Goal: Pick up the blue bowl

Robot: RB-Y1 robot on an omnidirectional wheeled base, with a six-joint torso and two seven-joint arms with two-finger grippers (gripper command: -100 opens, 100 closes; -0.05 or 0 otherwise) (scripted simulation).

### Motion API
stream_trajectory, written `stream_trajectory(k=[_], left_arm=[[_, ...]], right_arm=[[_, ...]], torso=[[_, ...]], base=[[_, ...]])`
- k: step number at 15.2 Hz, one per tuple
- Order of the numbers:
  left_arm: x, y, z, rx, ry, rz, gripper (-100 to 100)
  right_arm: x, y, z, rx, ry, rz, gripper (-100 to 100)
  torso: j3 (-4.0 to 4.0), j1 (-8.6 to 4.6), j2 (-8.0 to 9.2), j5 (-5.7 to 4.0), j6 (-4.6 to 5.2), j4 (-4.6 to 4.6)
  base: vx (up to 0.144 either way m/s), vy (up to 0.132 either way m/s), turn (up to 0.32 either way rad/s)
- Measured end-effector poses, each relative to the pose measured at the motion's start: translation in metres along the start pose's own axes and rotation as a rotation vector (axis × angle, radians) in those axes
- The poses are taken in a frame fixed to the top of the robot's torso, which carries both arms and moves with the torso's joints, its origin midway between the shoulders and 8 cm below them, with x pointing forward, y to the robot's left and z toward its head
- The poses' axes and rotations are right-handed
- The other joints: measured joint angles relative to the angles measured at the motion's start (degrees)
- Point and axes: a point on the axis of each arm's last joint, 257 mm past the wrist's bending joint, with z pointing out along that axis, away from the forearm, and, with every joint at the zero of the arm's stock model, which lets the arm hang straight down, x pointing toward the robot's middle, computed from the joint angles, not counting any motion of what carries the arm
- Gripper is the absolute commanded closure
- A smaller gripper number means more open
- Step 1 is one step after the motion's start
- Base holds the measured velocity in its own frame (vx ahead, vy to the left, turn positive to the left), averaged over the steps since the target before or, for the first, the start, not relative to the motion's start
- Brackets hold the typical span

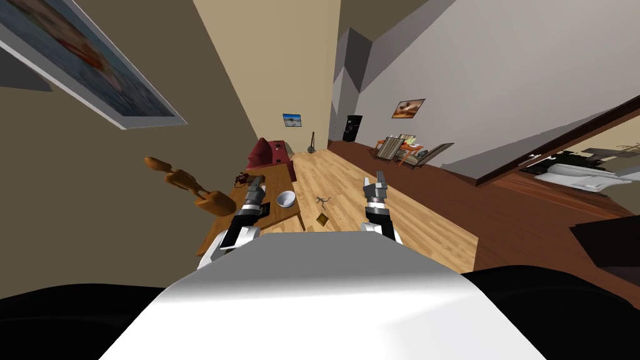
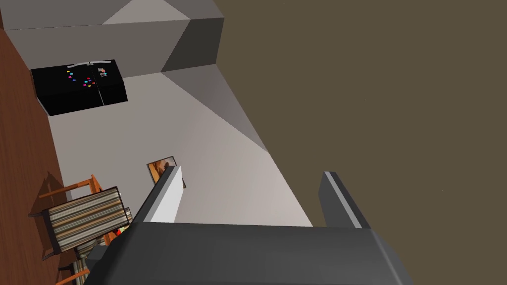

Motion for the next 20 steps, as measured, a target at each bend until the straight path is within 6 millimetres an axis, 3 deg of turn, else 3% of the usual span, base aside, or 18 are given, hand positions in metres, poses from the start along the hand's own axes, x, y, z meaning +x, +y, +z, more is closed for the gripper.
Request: stream_trajectory(k=[10,20], left_arm=[[-0.021,0.066,-0.007,-0.228,-0.004,0.069,-100],[-0.045,0.131,-0.028,-0.459,-0.006,0.128,-100]], right_arm=[[0.000,0.000,0.000,0.000,0.000,0.000,0],[0.000,0.000,0.000,0.000,0.000,0.000,0]], torso=[[0.01,0.02,0.02,0.01,-0.01,0.00],[0.00,0.00,0.00,0.00,0.01,0.00]], base=[[0.030,-0.021,-0.053],[0.035,-0.021,-0.059]])
